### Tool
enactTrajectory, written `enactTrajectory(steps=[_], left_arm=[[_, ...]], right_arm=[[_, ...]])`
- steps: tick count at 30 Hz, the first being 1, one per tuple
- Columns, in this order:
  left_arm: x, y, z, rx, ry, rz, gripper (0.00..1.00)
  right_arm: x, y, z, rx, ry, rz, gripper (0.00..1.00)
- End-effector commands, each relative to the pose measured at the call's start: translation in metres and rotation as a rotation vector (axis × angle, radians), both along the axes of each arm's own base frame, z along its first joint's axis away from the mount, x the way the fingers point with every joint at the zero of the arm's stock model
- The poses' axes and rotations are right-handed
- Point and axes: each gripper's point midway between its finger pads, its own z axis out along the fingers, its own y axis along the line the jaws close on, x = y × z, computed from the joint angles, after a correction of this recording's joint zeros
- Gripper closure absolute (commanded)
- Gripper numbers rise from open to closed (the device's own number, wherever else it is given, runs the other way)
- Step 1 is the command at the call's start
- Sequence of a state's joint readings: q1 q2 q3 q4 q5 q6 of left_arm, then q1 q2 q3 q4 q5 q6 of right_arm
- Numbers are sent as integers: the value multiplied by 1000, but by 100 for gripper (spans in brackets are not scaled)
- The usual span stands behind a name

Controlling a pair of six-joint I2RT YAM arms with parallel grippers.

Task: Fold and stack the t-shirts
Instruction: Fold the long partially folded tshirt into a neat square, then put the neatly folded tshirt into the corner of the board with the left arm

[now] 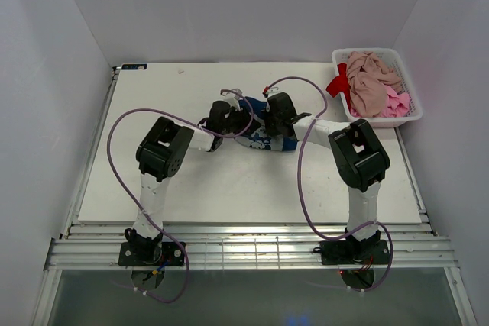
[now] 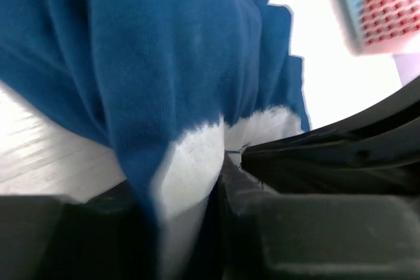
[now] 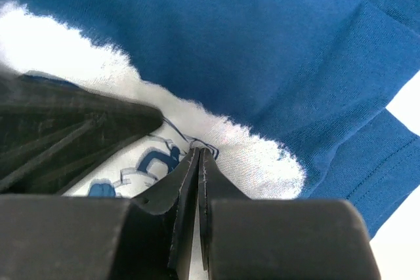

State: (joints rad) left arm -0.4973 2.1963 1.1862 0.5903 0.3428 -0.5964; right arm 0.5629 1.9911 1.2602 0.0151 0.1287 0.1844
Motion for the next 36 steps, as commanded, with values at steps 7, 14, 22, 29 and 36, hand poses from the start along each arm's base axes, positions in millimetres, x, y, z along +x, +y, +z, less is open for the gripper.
enactTrajectory(steps=[7, 14, 22, 29, 36], left_arm=[[-10, 15, -45, 182, 76, 24, 100], [25, 78, 0, 343, -25, 155, 100], [54, 150, 51, 561, -103, 263, 100], [62, 210, 75, 752, -87, 314, 100], [85, 288, 90, 902, -47, 403, 100]], right_arm=[[-26, -11, -19, -36, 70, 12, 75], [-38, -47, 47, -87, -61, -65, 67], [-72, -77, 80, -76, -108, -111, 66], [-91, -90, 82, -70, -112, -118, 66], [-104, -84, 80, -17, -101, -71, 66]])
